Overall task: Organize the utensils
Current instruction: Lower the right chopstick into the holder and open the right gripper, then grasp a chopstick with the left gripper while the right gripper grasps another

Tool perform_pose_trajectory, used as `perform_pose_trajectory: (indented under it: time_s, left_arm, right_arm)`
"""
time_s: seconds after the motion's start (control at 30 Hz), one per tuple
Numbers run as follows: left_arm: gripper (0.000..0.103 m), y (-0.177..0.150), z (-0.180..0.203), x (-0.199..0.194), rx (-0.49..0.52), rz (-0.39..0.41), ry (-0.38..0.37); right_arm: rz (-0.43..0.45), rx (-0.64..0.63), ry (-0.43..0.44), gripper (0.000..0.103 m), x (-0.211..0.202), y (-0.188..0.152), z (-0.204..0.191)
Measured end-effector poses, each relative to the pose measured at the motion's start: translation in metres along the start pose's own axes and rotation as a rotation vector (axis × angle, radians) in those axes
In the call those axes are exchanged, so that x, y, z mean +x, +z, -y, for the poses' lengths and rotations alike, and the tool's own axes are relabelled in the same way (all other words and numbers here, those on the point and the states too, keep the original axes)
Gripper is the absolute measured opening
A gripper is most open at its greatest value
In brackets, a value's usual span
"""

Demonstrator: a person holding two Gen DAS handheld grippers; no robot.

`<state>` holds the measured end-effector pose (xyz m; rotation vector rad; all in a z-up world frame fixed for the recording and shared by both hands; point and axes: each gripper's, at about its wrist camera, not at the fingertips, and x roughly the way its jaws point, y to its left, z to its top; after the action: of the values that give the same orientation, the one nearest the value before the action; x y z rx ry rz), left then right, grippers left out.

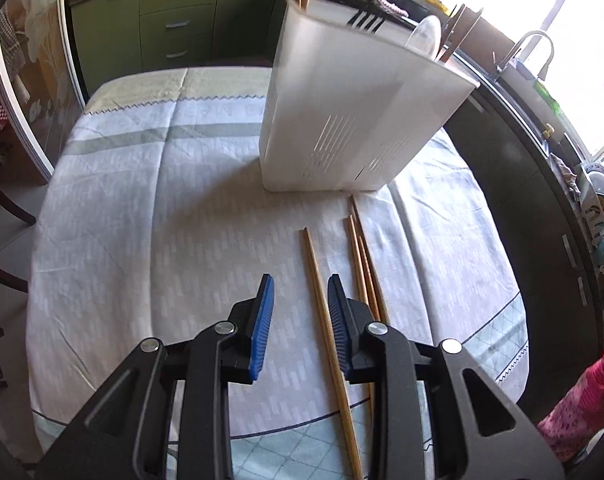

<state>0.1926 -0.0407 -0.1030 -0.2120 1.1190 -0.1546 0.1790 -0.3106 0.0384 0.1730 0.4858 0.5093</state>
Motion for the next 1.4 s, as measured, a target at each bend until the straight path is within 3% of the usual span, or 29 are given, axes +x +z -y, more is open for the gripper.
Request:
perform_pose_trajectory:
  time_s: [0.1,0.2,0.57,0.83,0.9,1.0,1.17,1.27,1.4]
  left_arm:
    - [0.027,0.001,-0.004,0.03,-0.051,-0.098,-0.01]
    - [0.026,-0.001,-0.004,0.047,-0.078,-0.148,-0.01]
    - [0.026,-0.004,0.037,0.052,0.01,-0.151,0.078]
    - [0.014,-0.007,0.052,0.064,0.064,-0.148,0.187]
    - [0.008,-0.008,0.056,0.066,0.075,-0.144,0.183]
    - [0.008,-0.01,0.057,0.067,0.058,-0.137,0.163]
    - [0.008,-0.013,0.038,0.031,0.056,-0.04,0.147]
    - [0.008,-0.017,0.027,-0.003,0.052,0.061,0.135]
    - [0.008,-0.028,0.01,-0.052,0.049,0.222,0.132]
  right_arm:
    - [-0.019,0.033,0.003,0.035,-0.018,-0.033,0.011]
    - [-0.038,0.097,0.009,0.038,-0.028,-0.059,0.028]
    - [-0.084,0.236,0.046,0.039,-0.031,-0.098,0.063]
    - [-0.084,0.249,0.058,0.042,-0.035,-0.102,0.067]
    - [-0.093,0.249,0.057,0.042,-0.032,-0.102,0.067]
    - [-0.143,0.222,0.05,0.042,-0.018,-0.104,0.059]
    - [-0.293,0.144,0.042,0.042,0.032,-0.115,0.036]
    - [-0.349,0.074,-0.011,0.041,0.064,-0.124,0.02]
    - [-0.434,0.001,-0.052,0.032,0.106,-0.139,0.002]
